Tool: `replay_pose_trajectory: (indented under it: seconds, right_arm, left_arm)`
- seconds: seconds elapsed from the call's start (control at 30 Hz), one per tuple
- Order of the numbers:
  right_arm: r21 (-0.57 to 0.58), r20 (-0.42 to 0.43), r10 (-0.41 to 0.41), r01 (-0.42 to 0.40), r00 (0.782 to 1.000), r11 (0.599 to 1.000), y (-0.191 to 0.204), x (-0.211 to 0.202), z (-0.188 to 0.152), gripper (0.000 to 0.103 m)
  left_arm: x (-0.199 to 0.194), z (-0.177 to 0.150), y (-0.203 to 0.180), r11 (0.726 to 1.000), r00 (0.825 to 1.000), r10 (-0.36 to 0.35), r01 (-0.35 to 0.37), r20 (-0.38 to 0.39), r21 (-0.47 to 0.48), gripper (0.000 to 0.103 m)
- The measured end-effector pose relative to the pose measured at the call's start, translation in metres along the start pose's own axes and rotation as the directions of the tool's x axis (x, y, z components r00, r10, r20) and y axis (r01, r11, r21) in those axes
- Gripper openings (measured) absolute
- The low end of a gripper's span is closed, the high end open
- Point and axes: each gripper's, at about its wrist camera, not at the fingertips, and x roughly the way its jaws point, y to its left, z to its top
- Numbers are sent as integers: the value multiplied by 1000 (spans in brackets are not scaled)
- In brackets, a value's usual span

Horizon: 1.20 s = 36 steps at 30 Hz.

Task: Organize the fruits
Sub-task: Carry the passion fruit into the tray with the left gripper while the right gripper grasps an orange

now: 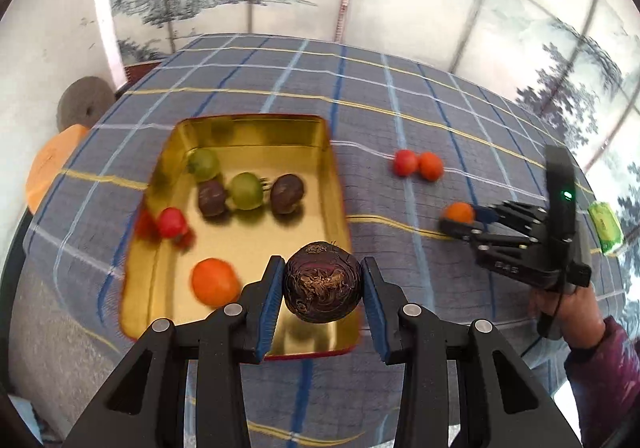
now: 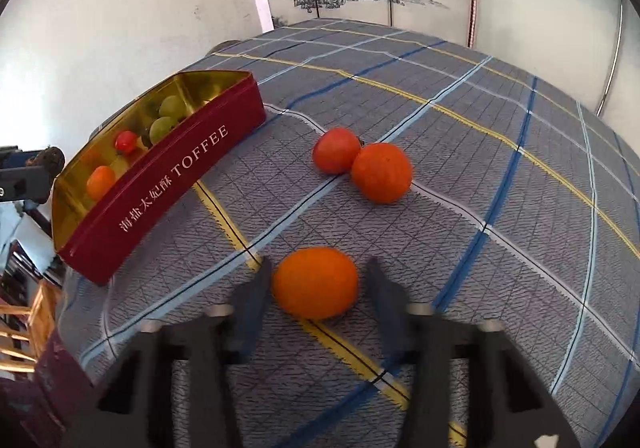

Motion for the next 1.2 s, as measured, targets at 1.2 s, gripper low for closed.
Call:
replay_pose_trajectory:
  seconds: [1.2]
  right_arm:
    - [147, 50, -48, 40, 998, 988, -25, -22, -23, 36]
  left_arm:
    - [48, 3, 38, 986, 986, 167, -167, 17, 12, 40]
